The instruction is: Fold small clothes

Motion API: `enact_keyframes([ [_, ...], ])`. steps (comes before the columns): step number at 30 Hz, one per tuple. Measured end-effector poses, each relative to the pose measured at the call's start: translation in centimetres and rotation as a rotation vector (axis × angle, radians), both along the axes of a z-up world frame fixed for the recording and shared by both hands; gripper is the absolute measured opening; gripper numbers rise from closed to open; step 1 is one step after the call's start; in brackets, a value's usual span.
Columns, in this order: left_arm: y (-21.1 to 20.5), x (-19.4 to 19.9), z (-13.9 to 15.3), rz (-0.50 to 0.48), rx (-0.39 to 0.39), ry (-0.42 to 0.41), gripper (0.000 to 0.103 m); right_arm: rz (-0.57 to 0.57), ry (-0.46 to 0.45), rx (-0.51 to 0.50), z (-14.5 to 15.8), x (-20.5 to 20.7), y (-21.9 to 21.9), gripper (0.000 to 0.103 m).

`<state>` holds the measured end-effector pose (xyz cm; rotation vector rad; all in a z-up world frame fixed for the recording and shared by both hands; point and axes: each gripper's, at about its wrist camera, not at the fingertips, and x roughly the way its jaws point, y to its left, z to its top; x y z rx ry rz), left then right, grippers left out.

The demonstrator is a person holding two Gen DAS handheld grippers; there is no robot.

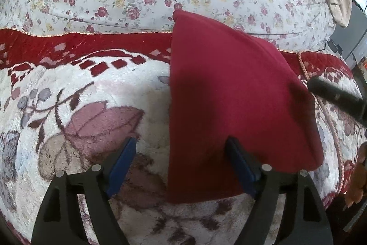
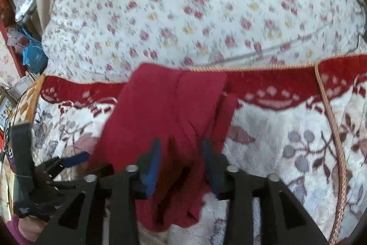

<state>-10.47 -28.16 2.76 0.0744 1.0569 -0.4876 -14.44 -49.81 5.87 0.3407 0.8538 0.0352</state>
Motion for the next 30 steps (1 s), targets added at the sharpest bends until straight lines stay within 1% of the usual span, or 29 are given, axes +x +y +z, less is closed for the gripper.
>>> enact_keyframes([
  [2, -0.1, 0.0, 0.0, 0.001, 0.002, -0.003, 0.081, 0.009, -0.001, 0.002, -0.1, 1.0, 0.4, 0.047],
  [5, -0.1, 0.0, 0.0, 0.000, 0.002, -0.002, 0.081, 0.004, 0.017, -0.016, -1.3, 3.0, 0.6, 0.047],
  [6, -0.1, 0.0, 0.0, 0.000, 0.002, -0.001, 0.081, 0.000, 0.031, -0.033, -1.9, 3.7, 0.6, 0.046],
  [8, -0.1, 0.0, -0.1, -0.001, 0.002, 0.001, 0.081, -0.037, 0.070, -0.109, -3.3, 4.7, 0.3, 0.044],
  [9, -0.1, 0.1, -0.1, -0.003, 0.001, 0.003, 0.081, -0.057, 0.096, -0.120, -4.4, 5.1, -0.2, 0.044],
  [11, -0.2, 0.1, -0.1, -0.004, 0.003, 0.005, 0.081, -0.077, 0.108, -0.024, -5.6, 5.0, -1.2, 0.045],
  [12, -0.2, 0.1, -0.1, -0.004, 0.002, 0.006, 0.081, -0.089, 0.103, 0.005, -5.7, 4.7, -1.6, 0.045],
  [17, -0.1, 0.2, -0.1, -0.001, 0.001, 0.008, 0.082, -0.087, 0.096, 0.009, -4.1, 3.1, -1.3, 0.047],
  [19, -0.1, 0.2, -0.1, 0.002, 0.000, 0.007, 0.083, -0.079, 0.065, 0.016, -3.0, 2.0, -1.1, 0.047],
  [21, -0.1, 0.2, -0.1, 0.006, 0.001, 0.007, 0.084, -0.068, 0.046, -0.012, -2.4, 1.1, -0.7, 0.047],
  [23, -0.1, 0.1, -0.2, 0.009, 0.000, 0.006, 0.085, -0.057, 0.059, -0.028, -2.7, 0.8, -0.4, 0.048],
  [24, -0.1, 0.1, -0.2, 0.009, 0.000, 0.005, 0.085, -0.055, 0.090, -0.029, -3.7, 0.9, -0.6, 0.048],
  [25, -0.1, 0.1, -0.2, 0.007, -0.001, 0.005, 0.085, -0.056, 0.102, -0.015, -4.2, 0.9, -0.7, 0.050],
  [27, -0.1, 0.1, -0.1, 0.004, -0.004, 0.005, 0.085, -0.074, 0.111, 0.041, -5.4, 0.8, -1.4, 0.065],
  [28, 0.0, 0.2, -0.1, -0.001, -0.011, 0.008, 0.085, -0.086, 0.103, 0.053, -5.6, 0.6, -1.7, 0.069],
  [29, 0.0, 0.3, 0.0, -0.004, -0.021, 0.013, 0.085, -0.094, 0.096, 0.068, -5.7, 0.3, -2.1, 0.074],
  [30, 0.0, 0.3, 0.0, -0.006, -0.032, 0.018, 0.085, -0.102, 0.092, 0.101, -5.8, 0.0, -2.6, 0.078],
])
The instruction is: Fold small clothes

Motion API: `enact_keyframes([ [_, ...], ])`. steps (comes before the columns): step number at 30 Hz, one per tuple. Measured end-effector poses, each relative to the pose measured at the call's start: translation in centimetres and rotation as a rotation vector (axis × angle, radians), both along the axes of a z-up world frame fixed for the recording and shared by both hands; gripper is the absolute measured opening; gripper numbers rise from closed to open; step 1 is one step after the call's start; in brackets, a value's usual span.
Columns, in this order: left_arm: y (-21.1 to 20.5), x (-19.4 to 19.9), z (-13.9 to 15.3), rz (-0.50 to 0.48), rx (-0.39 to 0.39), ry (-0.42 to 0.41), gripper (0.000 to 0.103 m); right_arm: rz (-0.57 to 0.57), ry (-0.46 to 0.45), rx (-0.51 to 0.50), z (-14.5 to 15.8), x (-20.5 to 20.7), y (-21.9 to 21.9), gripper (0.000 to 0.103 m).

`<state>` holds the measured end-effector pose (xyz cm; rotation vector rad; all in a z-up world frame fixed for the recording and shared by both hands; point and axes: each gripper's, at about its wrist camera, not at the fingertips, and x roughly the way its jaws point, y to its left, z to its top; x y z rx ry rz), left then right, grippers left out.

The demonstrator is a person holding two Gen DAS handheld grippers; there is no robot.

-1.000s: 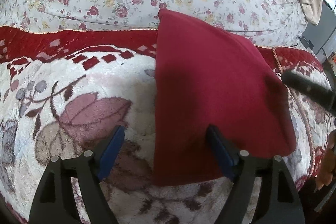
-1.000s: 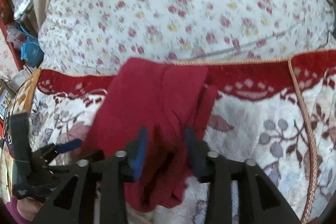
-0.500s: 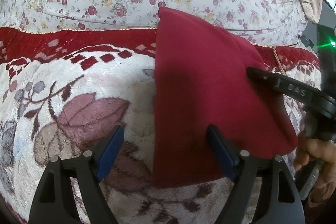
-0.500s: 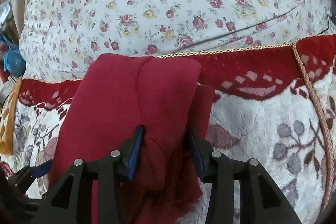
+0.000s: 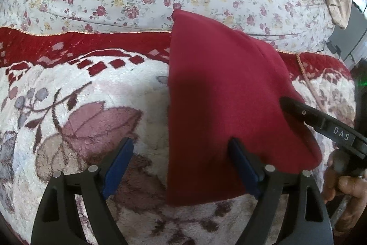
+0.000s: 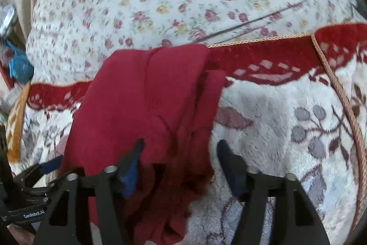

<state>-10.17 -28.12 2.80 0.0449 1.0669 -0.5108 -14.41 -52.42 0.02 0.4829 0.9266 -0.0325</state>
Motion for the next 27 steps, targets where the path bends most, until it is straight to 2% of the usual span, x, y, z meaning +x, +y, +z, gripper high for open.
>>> enact_keyframes([
  [6, 0.3, 1.5, 0.2, -0.016, -0.152, 0.107, 0.085, -0.010, -0.023, 0.175, -0.9, -0.2, -2.3, 0.089],
  [9, 0.1, 2.3, 0.1, -0.030, -0.186, 0.134, 0.086, -0.007, -0.057, 0.212, -1.3, 0.9, -3.0, 0.092],
  [13, -0.6, 4.4, -0.3, -0.034, -0.208, 0.159, 0.087, 0.038, -0.071, 0.253, -2.2, 2.6, -2.9, 0.092],
  [15, -1.4, 5.5, -0.7, -0.048, -0.215, 0.169, 0.088, 0.050, -0.080, 0.252, -2.5, 3.3, -2.8, 0.096],
  [19, -3.0, 6.2, -1.5, -0.088, -0.192, 0.166, 0.093, 0.060, -0.109, 0.262, -2.6, 4.2, -2.9, 0.096],
  [20, -3.4, 6.2, -1.5, -0.097, -0.187, 0.156, 0.093, 0.067, -0.119, 0.268, -2.6, 4.4, -2.9, 0.091],
  [21, -3.5, 6.2, -1.5, -0.102, -0.185, 0.153, 0.093, 0.081, -0.121, 0.276, -2.6, 4.7, -2.7, 0.074],
  [22, -3.7, 6.3, -1.5, -0.111, -0.180, 0.148, 0.092, 0.087, -0.116, 0.278, -2.6, 5.0, -2.6, 0.072],
  [23, -4.0, 6.1, -1.4, -0.125, -0.182, 0.139, 0.081, 0.088, -0.116, 0.266, -2.5, 5.1, -2.4, 0.069],
  [24, -4.1, 6.0, -1.2, -0.132, -0.168, 0.128, 0.079, 0.096, -0.117, 0.250, -2.2, 5.1, -2.1, 0.063],
  [27, -3.9, 5.3, -0.5, -0.144, -0.156, 0.098, 0.063, 0.103, -0.125, 0.253, -1.0, 4.7, -1.8, 0.051],
])
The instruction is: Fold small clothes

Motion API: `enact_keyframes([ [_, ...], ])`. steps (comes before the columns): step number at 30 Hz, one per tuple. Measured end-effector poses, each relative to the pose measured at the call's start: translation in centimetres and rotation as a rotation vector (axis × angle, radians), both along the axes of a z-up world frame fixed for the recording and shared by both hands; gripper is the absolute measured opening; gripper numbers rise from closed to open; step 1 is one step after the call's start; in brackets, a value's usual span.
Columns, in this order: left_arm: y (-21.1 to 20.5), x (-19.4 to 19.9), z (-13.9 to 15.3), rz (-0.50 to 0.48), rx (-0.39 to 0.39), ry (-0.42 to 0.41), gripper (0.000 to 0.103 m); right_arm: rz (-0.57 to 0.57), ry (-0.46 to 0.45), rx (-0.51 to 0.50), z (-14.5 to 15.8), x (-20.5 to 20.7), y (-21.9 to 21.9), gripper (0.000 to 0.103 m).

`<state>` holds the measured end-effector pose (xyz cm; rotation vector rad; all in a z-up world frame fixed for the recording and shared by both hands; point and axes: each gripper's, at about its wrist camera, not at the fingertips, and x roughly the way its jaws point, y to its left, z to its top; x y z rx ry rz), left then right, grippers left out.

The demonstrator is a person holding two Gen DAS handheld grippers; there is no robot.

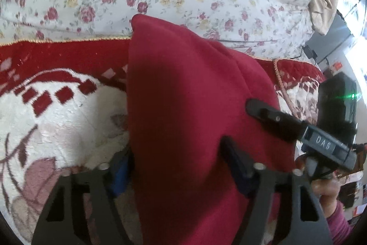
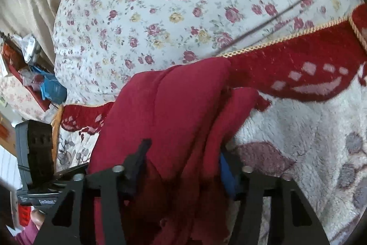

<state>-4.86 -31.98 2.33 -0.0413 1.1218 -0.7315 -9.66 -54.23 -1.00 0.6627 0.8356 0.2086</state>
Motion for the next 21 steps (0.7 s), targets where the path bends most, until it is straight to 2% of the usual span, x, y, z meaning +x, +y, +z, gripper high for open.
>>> enact_keyframes([
  [2, 0.6, -0.6, 1.0, -0.007, -0.002, -0.005, 0.051, 0.009, -0.003, 0.014, 0.8, -0.4, 0.2, 0.049],
  [7, 4.0, -4.1, 4.2, -0.005, 0.006, 0.012, 0.049, 0.087, -0.014, 0.069, 4.1, -2.8, 2.9, 0.049],
  [12, 9.2, -8.4, 5.5, 0.043, 0.026, 0.035, 0.050, 0.170, 0.019, 0.144, 4.3, -5.5, 6.4, 0.050],
  [13, 10.1, -9.3, 5.3, 0.062, 0.048, 0.029, 0.050, 0.193, 0.030, 0.110, 3.8, -5.9, 7.4, 0.051],
  [15, 11.2, -10.5, 4.0, 0.095, 0.103, 0.025, 0.050, 0.215, 0.075, -0.017, 2.9, -6.5, 9.4, 0.061],
  [17, 11.7, -11.3, 3.1, 0.107, 0.129, 0.015, 0.056, 0.203, 0.076, -0.119, 3.0, -7.5, 10.1, 0.065],
  [20, 12.4, -12.2, 3.4, 0.149, 0.121, -0.036, 0.061, 0.169, 0.030, -0.191, 5.6, -9.6, 9.8, 0.065],
  [21, 12.6, -12.2, 3.8, 0.170, 0.135, -0.058, 0.064, 0.168, -0.011, -0.217, 7.2, -10.6, 10.0, 0.065],
])
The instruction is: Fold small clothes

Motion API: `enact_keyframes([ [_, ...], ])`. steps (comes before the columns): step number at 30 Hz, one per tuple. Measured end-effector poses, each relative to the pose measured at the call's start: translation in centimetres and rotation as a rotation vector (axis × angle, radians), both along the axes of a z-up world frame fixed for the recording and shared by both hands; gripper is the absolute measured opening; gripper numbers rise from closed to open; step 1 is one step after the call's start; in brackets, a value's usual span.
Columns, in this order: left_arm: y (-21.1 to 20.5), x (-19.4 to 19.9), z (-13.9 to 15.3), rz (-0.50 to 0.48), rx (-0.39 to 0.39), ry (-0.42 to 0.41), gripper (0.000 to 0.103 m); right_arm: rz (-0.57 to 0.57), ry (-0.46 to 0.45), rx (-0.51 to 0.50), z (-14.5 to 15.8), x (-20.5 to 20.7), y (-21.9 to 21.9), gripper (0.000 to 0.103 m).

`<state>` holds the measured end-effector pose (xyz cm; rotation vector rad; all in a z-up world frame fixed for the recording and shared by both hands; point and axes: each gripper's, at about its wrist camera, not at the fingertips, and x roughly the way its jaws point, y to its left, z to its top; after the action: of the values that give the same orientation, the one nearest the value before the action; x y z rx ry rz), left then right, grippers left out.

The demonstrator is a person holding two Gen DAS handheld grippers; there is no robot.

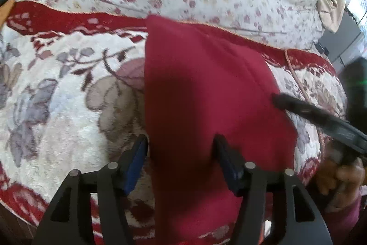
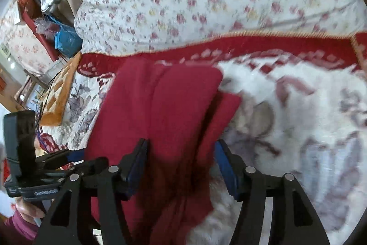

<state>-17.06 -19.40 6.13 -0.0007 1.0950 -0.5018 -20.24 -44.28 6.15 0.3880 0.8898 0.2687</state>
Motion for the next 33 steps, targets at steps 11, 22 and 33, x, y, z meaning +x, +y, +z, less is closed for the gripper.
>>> enact_keyframes([
  [11, 0.2, 0.3, 0.5, 0.104, 0.053, -0.147, 0.088, 0.212, -0.019, -0.306, -1.0, -2.9, 7.1, 0.044],
  [22, -0.5, -0.4, 1.3, 0.087, 0.107, -0.281, 0.091, 0.004, -0.043, -0.227, 1.2, -4.6, 4.5, 0.072],
  [33, -0.4, -1.5, 2.7, 0.093, 0.103, -0.364, 0.091, -0.176, -0.016, -0.257, 1.9, -4.0, 4.8, 0.089],
])
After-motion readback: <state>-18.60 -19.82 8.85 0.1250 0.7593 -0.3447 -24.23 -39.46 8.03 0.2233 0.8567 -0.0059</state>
